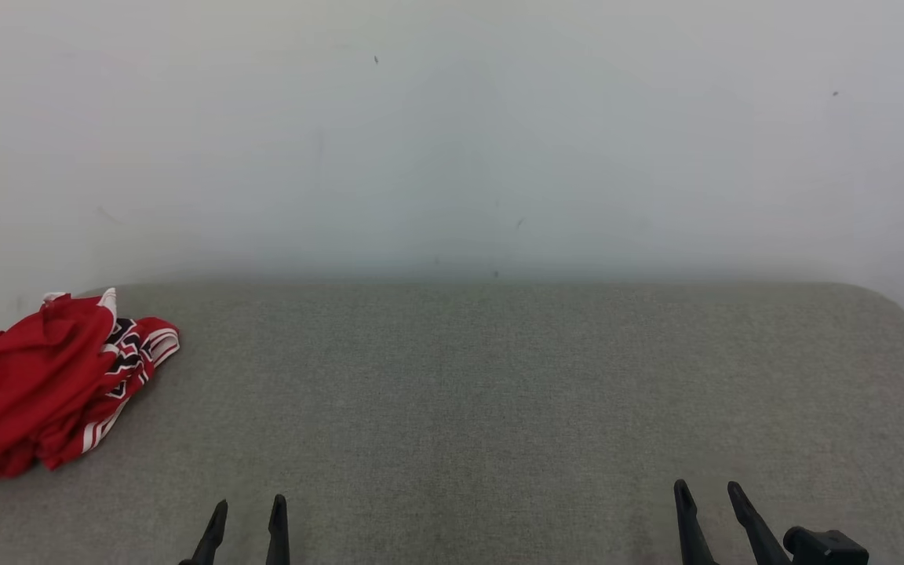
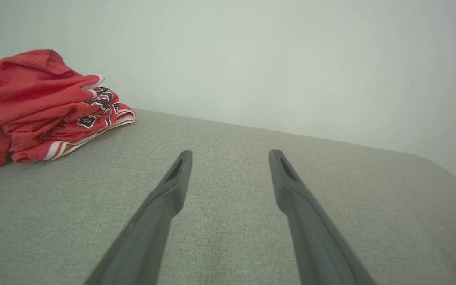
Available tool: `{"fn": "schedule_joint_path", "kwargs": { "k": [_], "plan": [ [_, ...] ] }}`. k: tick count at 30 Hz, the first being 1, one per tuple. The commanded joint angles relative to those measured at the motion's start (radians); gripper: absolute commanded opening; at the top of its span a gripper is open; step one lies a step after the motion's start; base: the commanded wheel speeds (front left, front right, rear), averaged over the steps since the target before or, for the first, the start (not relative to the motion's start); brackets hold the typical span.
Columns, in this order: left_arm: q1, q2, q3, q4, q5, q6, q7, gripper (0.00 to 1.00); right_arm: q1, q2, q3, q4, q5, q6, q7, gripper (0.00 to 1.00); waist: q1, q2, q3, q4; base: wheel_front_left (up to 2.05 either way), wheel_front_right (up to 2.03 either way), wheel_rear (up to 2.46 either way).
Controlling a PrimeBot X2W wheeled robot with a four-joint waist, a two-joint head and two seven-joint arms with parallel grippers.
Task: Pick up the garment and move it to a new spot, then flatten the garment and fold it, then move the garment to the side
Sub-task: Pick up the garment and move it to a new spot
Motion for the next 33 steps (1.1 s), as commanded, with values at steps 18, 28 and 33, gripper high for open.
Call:
{"fn": "schedule_joint_path", "kwargs": {
  "k": [18,28,33],
  "plan": [
    [-0.009,0.074,0.016,0.015,-0.016,-0.013,-0.001,1.00,-0.006,-0.002,0.033,0.037,0.066,-0.002,-0.044,1.00,-0.0001,0.0000,0.013,0.331,0.00,0.00,0.00],
    [-0.028,0.086,0.063,-0.001,-0.039,0.006,-0.003,1.00,-0.086,-0.002,0.096,0.065,0.071,-0.002,-0.058,1.00,-0.0001,0.0000,0.066,0.422,0.00,0.00,0.00],
    [-0.021,0.073,0.102,-0.032,-0.044,0.012,-0.003,1.00,-0.142,-0.002,0.117,0.092,0.061,-0.002,-0.061,1.00,-0.0001,0.0000,0.097,0.447,0.00,0.00,0.00]
  ]
}}
